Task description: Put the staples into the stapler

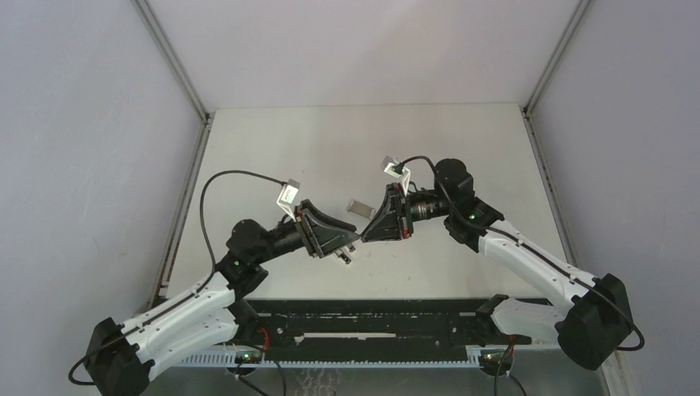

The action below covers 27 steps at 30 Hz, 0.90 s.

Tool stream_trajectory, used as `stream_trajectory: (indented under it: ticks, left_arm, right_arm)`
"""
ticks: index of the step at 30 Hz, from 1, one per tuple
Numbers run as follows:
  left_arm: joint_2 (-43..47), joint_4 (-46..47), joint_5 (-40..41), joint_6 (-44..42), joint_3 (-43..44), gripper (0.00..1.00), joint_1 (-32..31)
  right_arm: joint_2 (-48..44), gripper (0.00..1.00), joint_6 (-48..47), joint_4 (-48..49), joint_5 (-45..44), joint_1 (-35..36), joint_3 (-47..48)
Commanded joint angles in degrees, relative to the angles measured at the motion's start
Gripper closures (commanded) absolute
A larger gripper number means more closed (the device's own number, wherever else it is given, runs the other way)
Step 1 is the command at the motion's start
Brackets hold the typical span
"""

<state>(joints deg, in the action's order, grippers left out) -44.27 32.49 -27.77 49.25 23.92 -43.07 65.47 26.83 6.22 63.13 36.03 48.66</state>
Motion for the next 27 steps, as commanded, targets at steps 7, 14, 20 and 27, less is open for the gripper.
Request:
stream_trajectory:
  ticks: [7, 14, 20, 27]
  left_arm:
    - [-1.1, 3.5, -2.1, 1.6, 4.7, 0.58, -1.5]
    - [-1.5, 3.5, -2.1, 1.7, 4.7, 0.64, -1.7]
    - [-1.5, 3.4, -2.1, 1.7, 4.7, 0.70, -1.8]
    - [-1.6, 3.9, -2.3, 2.0, 4.7, 0.78, -1.8]
  right_arm:
    - [-1.8, 0.89, 0.0, 1.7, 0.5, 0.5, 0.0]
    - [-1.8, 0.89, 0.3, 1.9, 0.5, 0.8, -0.1]
    - [-1.8, 0.89, 0.7, 2.6, 1.0, 0.9, -0.1]
    - [-1.7, 0.89, 1.3, 3.4, 1.9, 1.2, -0.1]
